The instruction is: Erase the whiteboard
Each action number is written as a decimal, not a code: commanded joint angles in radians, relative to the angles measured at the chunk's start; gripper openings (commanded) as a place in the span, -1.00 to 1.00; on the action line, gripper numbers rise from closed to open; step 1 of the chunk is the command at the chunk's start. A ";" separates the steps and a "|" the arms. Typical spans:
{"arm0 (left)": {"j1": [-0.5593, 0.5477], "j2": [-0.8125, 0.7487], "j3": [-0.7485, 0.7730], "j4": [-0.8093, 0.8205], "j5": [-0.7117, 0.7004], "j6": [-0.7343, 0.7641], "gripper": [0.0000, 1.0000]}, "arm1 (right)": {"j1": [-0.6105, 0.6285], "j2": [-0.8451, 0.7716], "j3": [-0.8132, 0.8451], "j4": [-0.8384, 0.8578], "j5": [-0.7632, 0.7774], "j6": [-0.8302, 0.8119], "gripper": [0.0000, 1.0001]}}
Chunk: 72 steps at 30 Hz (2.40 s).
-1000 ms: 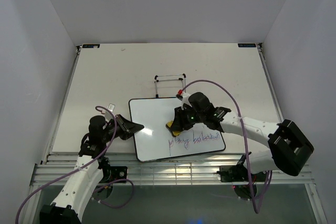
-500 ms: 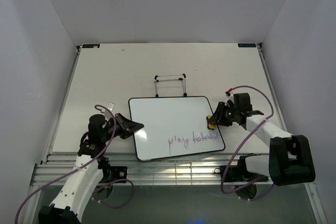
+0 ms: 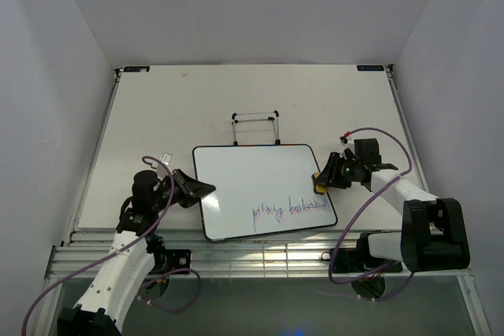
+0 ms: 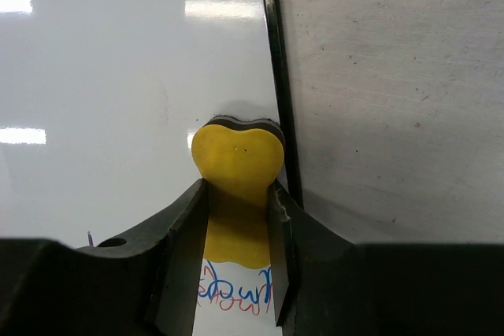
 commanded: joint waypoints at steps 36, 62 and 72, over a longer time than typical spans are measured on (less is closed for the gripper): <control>0.011 0.031 -0.019 -0.022 -0.155 -0.003 -1.00 | 0.233 0.003 0.047 0.011 -0.023 0.024 -0.78; 0.009 0.099 -0.016 0.051 -0.321 -0.057 -1.00 | 0.715 -0.079 0.072 -0.083 0.302 0.144 -0.77; 0.009 0.114 -0.042 0.074 -0.312 -0.043 -1.00 | 0.602 -0.219 0.026 -0.130 0.201 0.118 -0.77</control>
